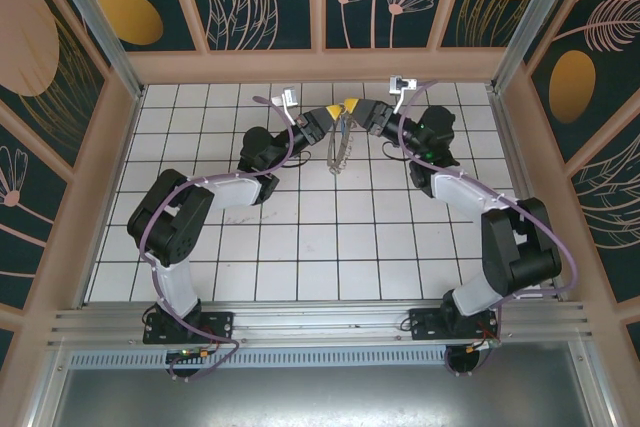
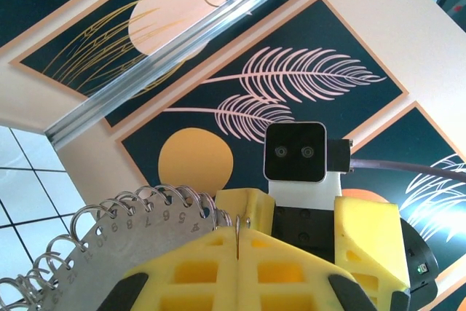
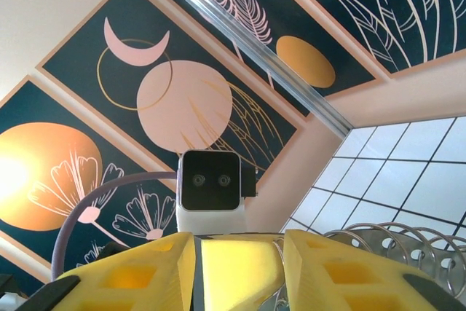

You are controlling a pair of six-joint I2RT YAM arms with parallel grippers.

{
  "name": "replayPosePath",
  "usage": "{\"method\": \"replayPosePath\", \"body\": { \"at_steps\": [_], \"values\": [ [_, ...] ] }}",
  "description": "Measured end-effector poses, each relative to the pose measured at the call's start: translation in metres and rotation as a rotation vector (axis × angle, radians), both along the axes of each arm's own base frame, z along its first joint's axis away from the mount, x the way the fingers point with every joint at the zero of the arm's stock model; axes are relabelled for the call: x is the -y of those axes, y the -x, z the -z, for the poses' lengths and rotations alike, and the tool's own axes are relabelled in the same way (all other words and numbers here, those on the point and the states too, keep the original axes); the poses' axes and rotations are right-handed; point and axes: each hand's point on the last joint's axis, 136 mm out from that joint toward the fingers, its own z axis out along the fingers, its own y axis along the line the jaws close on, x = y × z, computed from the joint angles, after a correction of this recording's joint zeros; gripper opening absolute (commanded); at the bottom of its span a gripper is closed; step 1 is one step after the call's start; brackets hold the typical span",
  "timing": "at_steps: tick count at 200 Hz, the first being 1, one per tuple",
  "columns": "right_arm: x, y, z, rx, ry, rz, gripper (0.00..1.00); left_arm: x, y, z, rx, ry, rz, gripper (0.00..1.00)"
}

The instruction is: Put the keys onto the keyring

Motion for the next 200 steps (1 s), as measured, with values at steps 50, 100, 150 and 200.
{"method": "replayPosePath", "body": {
  "at_steps": [50, 100, 150, 200],
  "values": [
    [-0.002, 0.0, 0.002, -0.004, 0.003, -0.007, 0.36, 0.001, 0.001, 0.002, -0.005, -0.008, 0.011, 0.0],
    [-0.002, -0.001, 0.005, -0.01, 0.005, -0.006, 0.36, 0.002, 0.0, 0.005, -0.015, -0.014, 0.011, 0.0],
    [0.003, -0.004, 0.012, -0.029, 0.007, 0.012, 0.35, 0.002, 0.0, 0.005, -0.015, -0.015, 0.011, 0.0],
    [0.005, -0.005, 0.014, -0.042, 0.002, 0.015, 0.33, 0.002, 0.0, 0.005, -0.015, -0.015, 0.011, 0.0]
  ]
}}
